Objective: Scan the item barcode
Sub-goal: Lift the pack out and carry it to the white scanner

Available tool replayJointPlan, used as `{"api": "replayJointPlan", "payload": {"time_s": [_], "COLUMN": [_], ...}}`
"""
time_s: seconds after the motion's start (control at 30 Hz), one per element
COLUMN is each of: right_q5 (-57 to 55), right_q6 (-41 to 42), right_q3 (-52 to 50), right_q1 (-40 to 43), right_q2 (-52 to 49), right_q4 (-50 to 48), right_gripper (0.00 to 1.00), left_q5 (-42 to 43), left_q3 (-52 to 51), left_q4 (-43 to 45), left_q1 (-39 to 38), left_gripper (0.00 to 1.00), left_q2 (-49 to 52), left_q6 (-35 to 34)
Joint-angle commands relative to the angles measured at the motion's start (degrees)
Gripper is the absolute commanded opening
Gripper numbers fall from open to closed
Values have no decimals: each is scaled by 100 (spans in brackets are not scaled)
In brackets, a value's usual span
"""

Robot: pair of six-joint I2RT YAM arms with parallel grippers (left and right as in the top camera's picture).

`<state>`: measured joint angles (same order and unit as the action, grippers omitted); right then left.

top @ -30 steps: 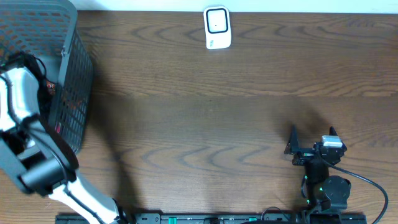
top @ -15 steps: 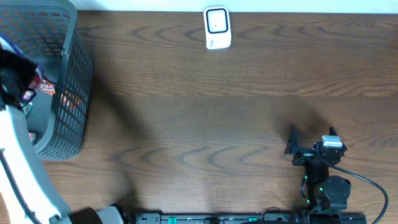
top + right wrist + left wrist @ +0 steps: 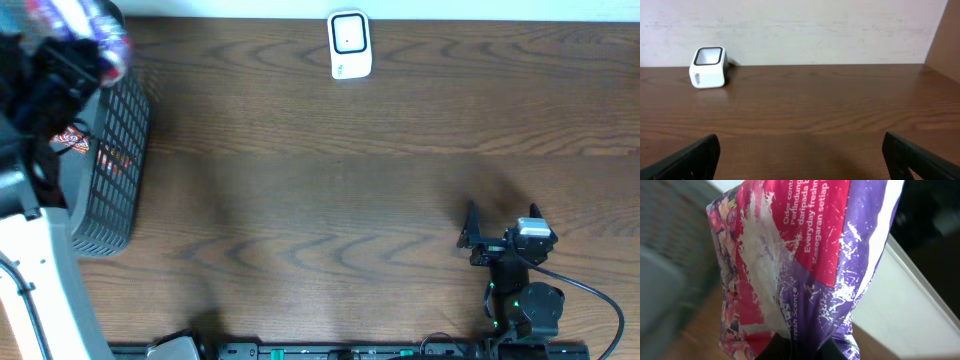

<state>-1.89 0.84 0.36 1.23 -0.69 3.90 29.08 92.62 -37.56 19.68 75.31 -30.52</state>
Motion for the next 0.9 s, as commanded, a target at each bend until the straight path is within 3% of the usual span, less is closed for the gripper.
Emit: {"api": "replayJointPlan", "payload": {"time_s": [0.0,0.1,0.43,0.87], "right_q5": [9,9,9,9], "right_q6": [61,61,61,61], "right_q3": [-4,-4,-4,-4], "right_q1": [-48,-48,-48,-48], "right_q2": [31,31,31,31], "right_q4": [22,22,22,22], "right_gripper": [99,99,99,99], "left_q5": [236,-28,-2059,-2122], "left_q3": [116,116,103,94], "left_q4": [20,-103,-680,-713], "left_q1": [-525,-1082,-2988,-4715], "left_gripper": [7,7,7,7], "left_q2": [-214,-225,-57,1495], "left_q6": [623,890,1294,1191]}}
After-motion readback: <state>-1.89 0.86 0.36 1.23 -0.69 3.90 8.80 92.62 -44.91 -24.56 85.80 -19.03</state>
